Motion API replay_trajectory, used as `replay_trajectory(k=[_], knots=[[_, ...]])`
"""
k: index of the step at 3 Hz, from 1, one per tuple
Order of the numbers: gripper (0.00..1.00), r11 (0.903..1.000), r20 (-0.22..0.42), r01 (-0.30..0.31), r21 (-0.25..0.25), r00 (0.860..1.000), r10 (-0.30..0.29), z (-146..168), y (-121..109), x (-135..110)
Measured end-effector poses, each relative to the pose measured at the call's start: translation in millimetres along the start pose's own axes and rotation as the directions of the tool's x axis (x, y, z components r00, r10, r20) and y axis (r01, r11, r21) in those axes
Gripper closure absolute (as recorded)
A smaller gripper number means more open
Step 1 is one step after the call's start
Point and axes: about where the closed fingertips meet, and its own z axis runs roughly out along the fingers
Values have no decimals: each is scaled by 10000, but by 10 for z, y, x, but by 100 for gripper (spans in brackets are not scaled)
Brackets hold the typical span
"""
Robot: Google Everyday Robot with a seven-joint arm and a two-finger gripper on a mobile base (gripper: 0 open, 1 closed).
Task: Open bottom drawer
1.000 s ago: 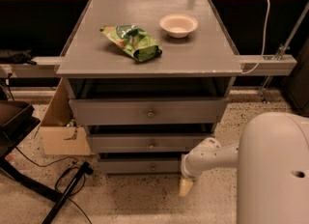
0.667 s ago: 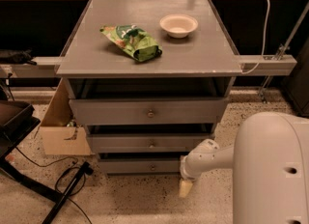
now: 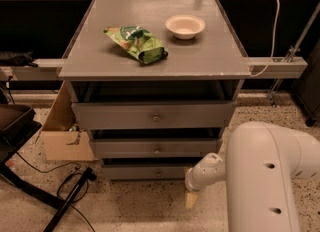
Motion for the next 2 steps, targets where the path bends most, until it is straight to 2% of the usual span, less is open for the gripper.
replay_trajectory(k=[1,2], knots=[[0,9995,58,306,126,9995,-306,285,-55,79],[0,9968,-73,715,355,9974,-713,522,-243,128]])
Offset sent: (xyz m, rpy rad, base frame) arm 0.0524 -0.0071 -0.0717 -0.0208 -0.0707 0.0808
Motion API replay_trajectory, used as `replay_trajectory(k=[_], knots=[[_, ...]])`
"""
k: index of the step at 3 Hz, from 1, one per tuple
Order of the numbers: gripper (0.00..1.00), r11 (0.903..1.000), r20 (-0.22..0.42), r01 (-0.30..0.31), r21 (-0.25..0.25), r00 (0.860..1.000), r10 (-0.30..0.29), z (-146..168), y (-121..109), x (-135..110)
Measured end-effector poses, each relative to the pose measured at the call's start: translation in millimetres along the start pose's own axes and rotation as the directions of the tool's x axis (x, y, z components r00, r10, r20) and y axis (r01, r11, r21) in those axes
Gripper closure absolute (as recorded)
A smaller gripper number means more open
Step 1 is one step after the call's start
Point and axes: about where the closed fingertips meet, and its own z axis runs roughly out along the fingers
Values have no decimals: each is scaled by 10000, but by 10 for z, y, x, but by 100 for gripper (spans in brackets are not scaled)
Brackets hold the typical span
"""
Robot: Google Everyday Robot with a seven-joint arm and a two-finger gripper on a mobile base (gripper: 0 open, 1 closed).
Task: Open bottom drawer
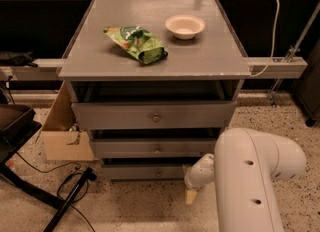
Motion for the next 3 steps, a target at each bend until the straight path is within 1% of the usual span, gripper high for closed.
replay_trajectory(k=[1,2,3], knots=[[0,9995,-189,262,189,9995,-258,71,-164,25],[0,9986,-746,474,235,9962,-455,198,-352,67],[0,9984,-1261,472,305,9911,-430,363,-496,88]])
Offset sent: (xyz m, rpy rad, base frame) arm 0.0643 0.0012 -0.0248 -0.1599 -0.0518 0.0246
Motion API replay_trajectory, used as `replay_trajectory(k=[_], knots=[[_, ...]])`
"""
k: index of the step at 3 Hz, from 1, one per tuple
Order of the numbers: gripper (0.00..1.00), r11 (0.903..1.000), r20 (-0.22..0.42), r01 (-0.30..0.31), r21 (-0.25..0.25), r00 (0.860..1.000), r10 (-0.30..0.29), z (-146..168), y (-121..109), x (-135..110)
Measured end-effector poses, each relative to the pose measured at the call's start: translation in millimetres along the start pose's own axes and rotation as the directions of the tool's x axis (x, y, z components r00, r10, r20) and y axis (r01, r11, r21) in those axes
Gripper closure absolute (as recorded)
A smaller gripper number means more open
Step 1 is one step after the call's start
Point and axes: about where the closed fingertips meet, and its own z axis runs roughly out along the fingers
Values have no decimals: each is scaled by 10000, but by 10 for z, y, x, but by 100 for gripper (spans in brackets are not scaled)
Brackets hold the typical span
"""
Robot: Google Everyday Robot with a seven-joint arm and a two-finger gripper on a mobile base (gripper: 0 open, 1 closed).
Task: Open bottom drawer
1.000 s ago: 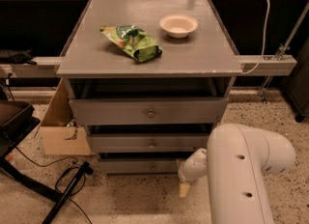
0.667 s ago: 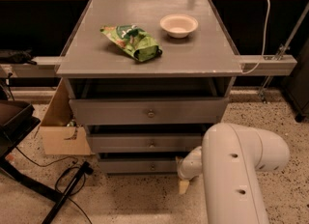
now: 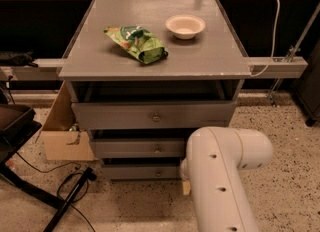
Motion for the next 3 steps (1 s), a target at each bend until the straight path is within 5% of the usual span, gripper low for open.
replay_trajectory(k=[1,3], knots=[[0,9999,-344,-101,68,9994,103,118,-96,-24],[39,9966,-624,-747,-344,9954,724,181,190,155]])
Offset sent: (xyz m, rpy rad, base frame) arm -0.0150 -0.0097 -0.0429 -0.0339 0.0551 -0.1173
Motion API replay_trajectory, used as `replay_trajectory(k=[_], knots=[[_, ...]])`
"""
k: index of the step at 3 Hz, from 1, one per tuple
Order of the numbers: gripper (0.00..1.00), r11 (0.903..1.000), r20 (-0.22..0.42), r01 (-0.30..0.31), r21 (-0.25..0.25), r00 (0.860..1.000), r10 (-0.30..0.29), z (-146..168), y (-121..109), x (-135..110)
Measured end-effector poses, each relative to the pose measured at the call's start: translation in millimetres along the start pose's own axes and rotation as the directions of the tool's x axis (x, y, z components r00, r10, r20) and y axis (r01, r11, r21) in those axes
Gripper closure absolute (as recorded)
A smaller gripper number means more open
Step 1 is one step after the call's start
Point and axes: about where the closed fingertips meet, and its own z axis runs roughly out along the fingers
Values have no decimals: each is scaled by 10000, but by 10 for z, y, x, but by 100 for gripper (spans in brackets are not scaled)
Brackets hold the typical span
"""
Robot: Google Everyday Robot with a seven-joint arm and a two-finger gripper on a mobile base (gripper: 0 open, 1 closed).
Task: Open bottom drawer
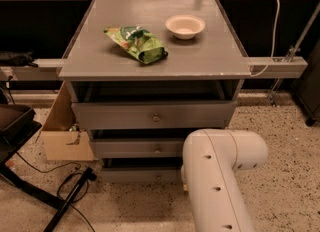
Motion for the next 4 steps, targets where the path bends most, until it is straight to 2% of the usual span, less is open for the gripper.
replay_trajectory(k=[2,3,4], knots=[[86,10000,-10,2,-9,10000,-2,-131,-24,0],[100,9998,-80,14,-197,10000,-16,-211,72,56],[100,9994,-106,-38,-357,9999,34,-251,171,108]])
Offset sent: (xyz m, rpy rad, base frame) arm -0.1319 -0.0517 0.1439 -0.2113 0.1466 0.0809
